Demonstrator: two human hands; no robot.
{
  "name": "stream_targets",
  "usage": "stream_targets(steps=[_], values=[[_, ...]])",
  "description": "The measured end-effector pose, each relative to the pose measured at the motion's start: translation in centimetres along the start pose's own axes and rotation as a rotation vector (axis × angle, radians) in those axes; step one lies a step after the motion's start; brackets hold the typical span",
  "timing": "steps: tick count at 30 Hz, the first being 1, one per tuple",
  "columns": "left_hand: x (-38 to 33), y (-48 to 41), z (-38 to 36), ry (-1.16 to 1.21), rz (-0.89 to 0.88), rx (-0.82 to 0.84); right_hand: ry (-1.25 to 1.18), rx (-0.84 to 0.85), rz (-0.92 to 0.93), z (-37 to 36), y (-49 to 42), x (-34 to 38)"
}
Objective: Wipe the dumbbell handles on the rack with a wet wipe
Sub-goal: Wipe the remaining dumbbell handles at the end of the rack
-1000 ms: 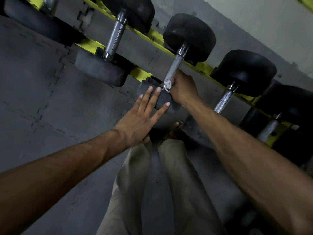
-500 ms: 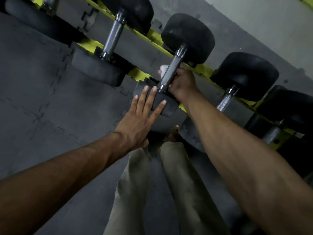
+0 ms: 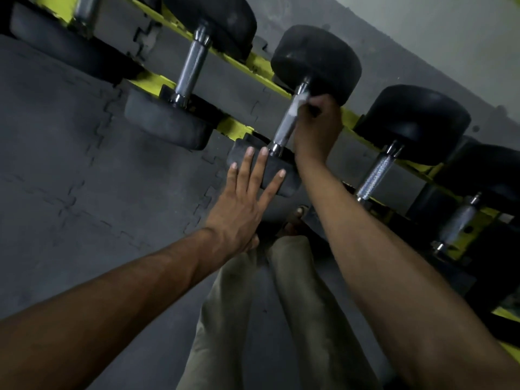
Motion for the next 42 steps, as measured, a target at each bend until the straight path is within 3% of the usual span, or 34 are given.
stream_targets(steps=[3,5,9,12,13,17,19,22,25,29,30,34,38,42], values=[[0.0,0.1,0.0,0.024,-0.006,0.009,0.428,0.224,0.517,-1.8,1.8,4.1],[0.0,0.1,-0.1,0.020,-0.013,0.010,0.692,0.322,0.761,-2.8,2.3,4.8],[0.1,0.1,-0.2,0.014,-0.041,0.005,0.857,0.558,0.766,-4.1,1.9,3.9],[0.3,0.1,0.0,0.024,-0.045,-0.004,0.852,1.039,0.872,-7.3,5.5,4.2],[0.3,0.2,0.0,0.021,-0.050,0.000,0.900,1.130,0.903,-7.8,5.6,4.4],[0.4,0.3,0.0,0.019,-0.079,0.005,1.240,0.984,0.807,-8.1,0.5,5.9],[0.4,0.2,0.1,0.012,-0.086,-0.001,1.351,1.108,0.795,-9.4,2.6,5.4],[0.4,0.2,-0.1,0.021,-0.089,0.003,1.314,1.377,0.691,-10.9,6.4,4.3],[0.5,0.2,-0.2,0.008,-0.095,-0.019,1.164,1.244,0.704,-9.6,4.2,5.3],[0.4,0.2,-0.5,0.005,-0.108,-0.030,0.859,0.674,0.755,-3.5,-0.5,7.4],[0.3,0.1,-0.5,0.006,-0.110,-0.027,0.819,0.618,0.745,-2.7,-0.3,7.1],[0.4,0.1,-0.4,0.020,-0.107,-0.054,0.681,0.664,0.649,-3.8,4.0,3.9],[0.5,0.2,-0.4,0.024,-0.110,-0.038,0.468,0.393,0.166,-0.9,2.9,0.4],[0.5,0.3,-0.2,0.010,-0.107,-0.045,0.155,0.408,-0.273,-1.9,4.3,-4.5]])
Point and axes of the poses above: each hand's wrist, its own y-axis away from the middle knuckle, its own z-axis out of the back of the hand, x = y × z, the point moved 10 cm from there along -y, towards the middle knuckle, and after that the axes turned 8 degrees about z, right-handed, at the moved point
